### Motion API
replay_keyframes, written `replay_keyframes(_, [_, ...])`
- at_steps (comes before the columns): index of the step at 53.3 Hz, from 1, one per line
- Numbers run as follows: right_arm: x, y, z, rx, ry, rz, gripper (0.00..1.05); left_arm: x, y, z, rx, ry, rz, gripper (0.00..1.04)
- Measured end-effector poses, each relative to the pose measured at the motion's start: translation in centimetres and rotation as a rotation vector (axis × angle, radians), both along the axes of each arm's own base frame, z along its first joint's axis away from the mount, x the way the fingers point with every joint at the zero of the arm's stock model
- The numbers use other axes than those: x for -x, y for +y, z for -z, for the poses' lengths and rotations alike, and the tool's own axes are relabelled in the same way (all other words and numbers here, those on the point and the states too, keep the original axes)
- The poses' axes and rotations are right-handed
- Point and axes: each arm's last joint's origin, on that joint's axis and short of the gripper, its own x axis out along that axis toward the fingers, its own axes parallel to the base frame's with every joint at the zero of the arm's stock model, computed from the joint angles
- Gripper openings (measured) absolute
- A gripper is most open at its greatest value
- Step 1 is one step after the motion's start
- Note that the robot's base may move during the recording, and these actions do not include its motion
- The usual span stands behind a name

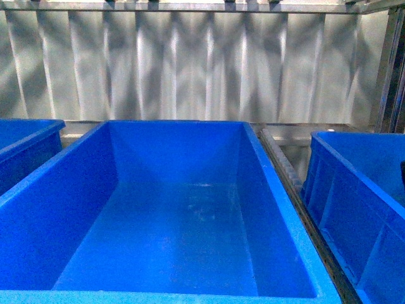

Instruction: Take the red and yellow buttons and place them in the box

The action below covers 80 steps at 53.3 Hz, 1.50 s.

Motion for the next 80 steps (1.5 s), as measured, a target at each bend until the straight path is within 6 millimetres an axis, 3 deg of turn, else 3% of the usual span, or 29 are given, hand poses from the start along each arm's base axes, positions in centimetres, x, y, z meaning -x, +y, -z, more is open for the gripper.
replay_keyframes(19, [7.0,1.5,-3.5,-0.082,-0.156,-0.077,0.98,0.0,0.0,0.0,0.0,0.0,0.0,0.97])
replay_keyframes(33, [14.6,4.5,-6.9,-0.177,-0.339,-0.191,0.98,0.0,0.0,0.0,0.0,0.0,0.0,0.97])
replay_keyframes(36, [16.6,5.7,-7.3,-0.122,-0.404,-0.321,0.9,0.0,0.0,0.0,0.0,0.0,0.0,0.97])
replay_keyframes(42, [20.2,8.8,-5.6,-0.024,-0.427,-0.408,0.73,0.0,0.0,0.0,0.0,0.0,0.0,0.97])
replay_keyframes(52, [25.7,13.9,0.2,0.01,-0.37,-0.412,0.41,0.0,0.0,0.0,0.0,0.0,0.0,0.97])
replay_keyframes(64, [30.0,14.8,4.2,0.025,-0.388,-0.444,0.04,0.0,0.0,0.0,0.0,0.0,0.0,0.97])
replay_keyframes(80, [30.3,14.8,6.7,0.028,-0.392,-0.447,0.04,0.0,0.0,0.0,0.0,0.0,0.0,0.97])
